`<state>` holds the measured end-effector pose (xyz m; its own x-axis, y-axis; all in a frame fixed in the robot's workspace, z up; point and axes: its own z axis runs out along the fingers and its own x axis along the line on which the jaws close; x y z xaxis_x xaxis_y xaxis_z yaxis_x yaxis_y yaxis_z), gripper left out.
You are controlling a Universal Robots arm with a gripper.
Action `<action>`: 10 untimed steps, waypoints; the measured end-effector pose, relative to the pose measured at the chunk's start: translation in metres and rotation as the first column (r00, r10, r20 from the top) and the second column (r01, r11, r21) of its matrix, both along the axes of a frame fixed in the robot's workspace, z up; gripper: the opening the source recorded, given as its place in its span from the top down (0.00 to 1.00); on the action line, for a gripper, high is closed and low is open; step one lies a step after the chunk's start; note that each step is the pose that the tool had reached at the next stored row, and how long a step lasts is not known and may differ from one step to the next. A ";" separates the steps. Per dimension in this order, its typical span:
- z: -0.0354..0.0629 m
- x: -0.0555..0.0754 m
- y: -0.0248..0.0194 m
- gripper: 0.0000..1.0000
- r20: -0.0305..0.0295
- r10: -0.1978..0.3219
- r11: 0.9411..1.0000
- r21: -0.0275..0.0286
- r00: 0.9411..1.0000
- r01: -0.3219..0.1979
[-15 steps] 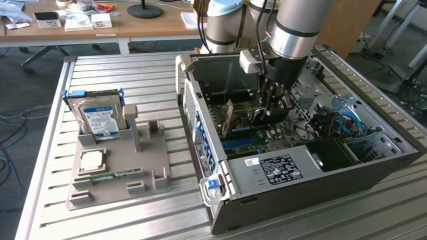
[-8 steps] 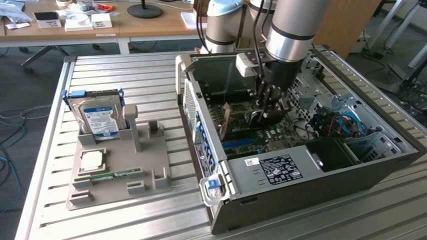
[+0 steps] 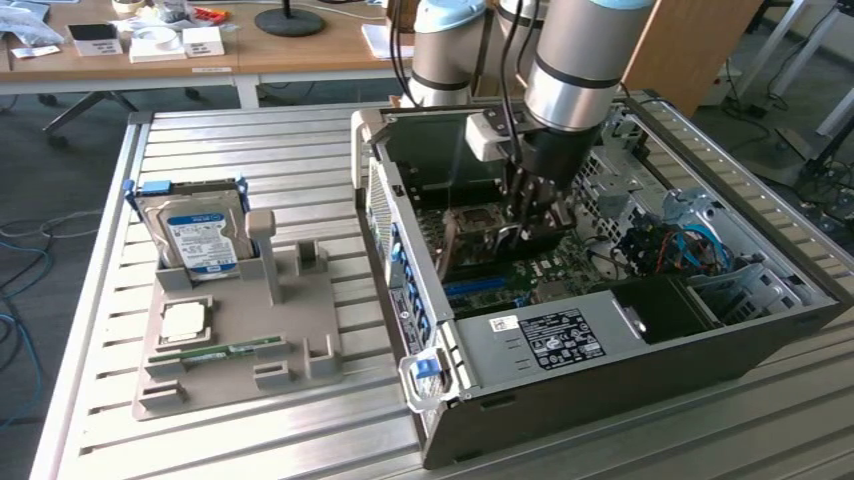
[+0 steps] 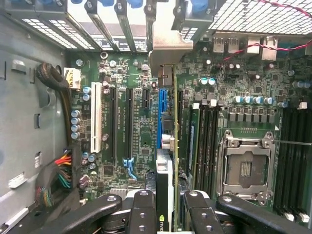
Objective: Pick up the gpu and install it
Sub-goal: 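Insert the gpu into the slot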
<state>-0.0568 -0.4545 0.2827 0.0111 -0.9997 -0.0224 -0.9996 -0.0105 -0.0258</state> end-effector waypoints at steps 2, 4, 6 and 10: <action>-0.0010 -0.001 0.0000 0.73 0.000 -0.001 1.000 0.000 1.000 0.001; -0.0016 -0.002 -0.0001 0.73 0.000 -0.002 1.000 0.000 1.000 0.002; -0.0019 -0.003 0.0000 0.73 0.000 -0.003 1.000 0.000 1.000 0.003; -0.0025 -0.003 0.0000 0.73 0.000 -0.024 1.000 0.000 1.000 0.024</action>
